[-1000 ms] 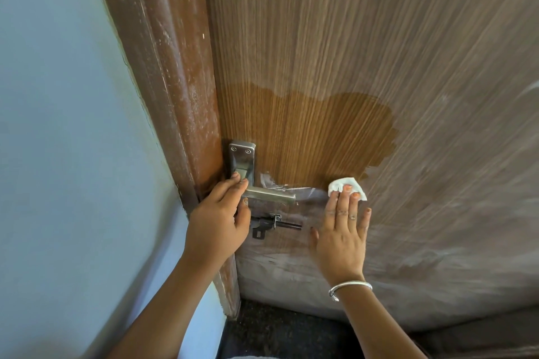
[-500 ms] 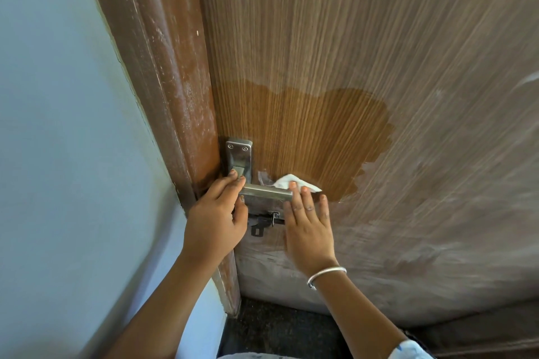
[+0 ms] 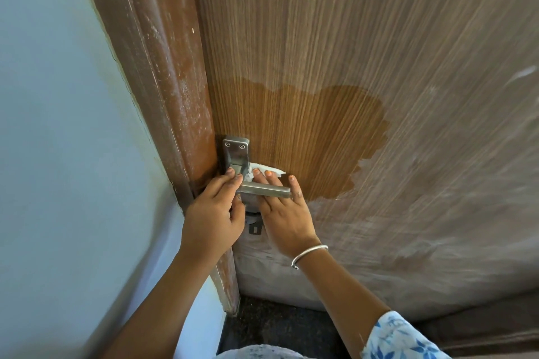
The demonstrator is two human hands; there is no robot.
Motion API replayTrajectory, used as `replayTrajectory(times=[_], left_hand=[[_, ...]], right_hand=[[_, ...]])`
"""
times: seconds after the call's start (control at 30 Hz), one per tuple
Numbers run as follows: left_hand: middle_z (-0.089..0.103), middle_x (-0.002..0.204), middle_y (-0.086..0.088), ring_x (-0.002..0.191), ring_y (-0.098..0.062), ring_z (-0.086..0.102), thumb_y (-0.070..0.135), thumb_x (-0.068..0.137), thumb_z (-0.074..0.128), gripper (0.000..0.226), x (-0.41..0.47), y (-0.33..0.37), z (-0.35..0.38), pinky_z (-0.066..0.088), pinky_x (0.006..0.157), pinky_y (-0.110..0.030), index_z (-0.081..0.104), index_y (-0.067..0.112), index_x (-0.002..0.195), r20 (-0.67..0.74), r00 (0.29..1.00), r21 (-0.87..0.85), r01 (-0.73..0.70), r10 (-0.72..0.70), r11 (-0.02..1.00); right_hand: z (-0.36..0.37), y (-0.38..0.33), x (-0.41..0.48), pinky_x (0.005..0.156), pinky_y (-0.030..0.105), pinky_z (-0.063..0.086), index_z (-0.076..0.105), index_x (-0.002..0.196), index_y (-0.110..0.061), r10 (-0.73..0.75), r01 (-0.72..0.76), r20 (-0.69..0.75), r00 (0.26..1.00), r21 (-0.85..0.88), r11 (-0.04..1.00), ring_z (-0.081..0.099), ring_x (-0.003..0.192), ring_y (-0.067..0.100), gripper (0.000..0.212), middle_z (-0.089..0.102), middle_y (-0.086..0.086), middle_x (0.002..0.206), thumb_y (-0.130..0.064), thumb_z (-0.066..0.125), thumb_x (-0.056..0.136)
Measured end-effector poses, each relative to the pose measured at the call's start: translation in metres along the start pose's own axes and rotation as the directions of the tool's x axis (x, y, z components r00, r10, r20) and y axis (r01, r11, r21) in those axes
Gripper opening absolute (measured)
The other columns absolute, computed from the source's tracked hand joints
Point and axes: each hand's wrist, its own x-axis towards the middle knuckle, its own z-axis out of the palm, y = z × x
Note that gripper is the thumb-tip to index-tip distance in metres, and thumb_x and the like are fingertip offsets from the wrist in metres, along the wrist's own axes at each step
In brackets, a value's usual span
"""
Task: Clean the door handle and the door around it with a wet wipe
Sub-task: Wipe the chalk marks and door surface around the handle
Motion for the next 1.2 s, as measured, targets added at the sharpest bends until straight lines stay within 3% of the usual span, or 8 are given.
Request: replayTrajectory(times=[0.17,0.27,0.4,0.6,0.7,0.83,0.97,1.2], left_hand=[[0.067,0.109,-0.021,0.092,-0.035,0.068,0.007,0.075,0.059,0.034,0.000,0.001,0.000,0.057,0.067,-0.037,0.067,-0.003,0.107,-0.002,1.000,-0.009,0.006,-0.006,1.000],[0.067,0.109,-0.021,0.092,-0.034,0.068,0.010,0.078,0.056,0.033,0.000,0.002,-0.001,0.056,0.067,-0.036,0.067,-0.003,0.107,-0.006,1.000,-0.006,0.001,-0.001,1.000],[0.067,0.108,-0.020,0.093,-0.032,0.068,0.016,0.081,0.045,0.038,0.002,0.004,-0.004,0.058,0.064,-0.036,0.067,-0.003,0.106,0.004,1.000,-0.010,-0.008,0.008,1.000],[0.068,0.109,-0.019,0.093,-0.030,0.069,0.016,0.082,0.045,0.038,0.001,0.003,-0.006,0.058,0.064,-0.036,0.067,-0.002,0.107,0.012,1.000,-0.014,-0.006,0.006,1.000],[0.067,0.110,-0.018,0.092,-0.030,0.069,0.008,0.078,0.056,0.033,0.000,0.003,-0.006,0.058,0.065,-0.036,0.067,-0.002,0.107,0.011,1.000,-0.014,0.003,-0.002,1.000],[0.068,0.109,-0.018,0.091,-0.031,0.069,0.005,0.074,0.061,0.033,-0.001,0.003,-0.004,0.057,0.068,-0.037,0.068,-0.002,0.106,0.005,1.000,-0.005,0.012,-0.012,1.000],[0.068,0.108,-0.018,0.090,-0.031,0.069,0.005,0.074,0.060,0.033,-0.001,0.002,-0.002,0.058,0.067,-0.038,0.068,-0.002,0.105,-0.016,1.000,-0.017,0.018,-0.018,1.000],[0.067,0.110,-0.020,0.094,-0.032,0.068,-0.002,0.073,0.055,0.037,-0.002,0.001,-0.001,0.057,0.070,-0.038,0.066,-0.003,0.108,-0.025,1.000,-0.026,-0.003,0.002,1.000]], right_hand=[[-0.007,-0.004,0.011,0.112,0.051,0.010,0.015,0.146,-0.013,0.059,-0.056,-0.072,0.996,0.047,0.997,0.021,0.139,0.023,0.068,0.025,0.005,0.152,-0.025,0.040,0.084],[0.000,-0.009,0.003,0.112,0.049,0.013,0.015,0.145,-0.012,0.025,-0.024,0.028,0.999,-0.024,0.999,0.026,0.139,0.023,0.070,0.027,0.005,0.153,-0.029,0.045,0.084],[0.010,-0.012,-0.016,0.110,0.048,0.017,0.038,0.139,-0.013,-0.016,0.033,0.153,0.988,-0.112,0.993,0.042,0.131,0.019,0.067,0.044,-0.001,0.143,-0.034,0.060,0.079],[0.013,-0.009,-0.022,0.112,0.051,0.011,0.030,0.143,-0.012,0.012,0.010,0.199,0.980,-0.105,0.994,0.039,0.133,0.021,0.067,0.041,0.000,0.146,-0.028,0.056,0.083],[0.016,0.005,-0.041,0.110,0.054,0.014,0.036,0.140,-0.009,0.130,-0.121,0.185,0.974,-0.060,0.991,0.040,0.132,0.024,0.077,0.043,0.005,0.144,-0.020,0.070,0.072],[0.022,0.029,-0.070,0.112,0.055,0.008,0.028,0.141,-0.004,0.312,-0.311,0.168,0.935,-0.030,0.950,0.037,0.133,0.031,0.088,0.029,0.011,0.148,-0.021,0.075,0.068],[0.028,0.026,-0.073,0.112,0.054,0.010,0.036,0.136,0.002,0.366,-0.369,0.166,0.916,-0.017,0.929,0.037,0.132,0.038,0.083,0.038,0.022,0.144,-0.021,0.075,0.067],[0.019,-0.004,-0.038,0.110,0.054,0.016,0.041,0.137,-0.006,0.103,-0.112,0.192,0.976,0.040,0.993,0.042,0.130,0.027,0.068,0.046,0.008,0.141,-0.018,0.065,0.075]])
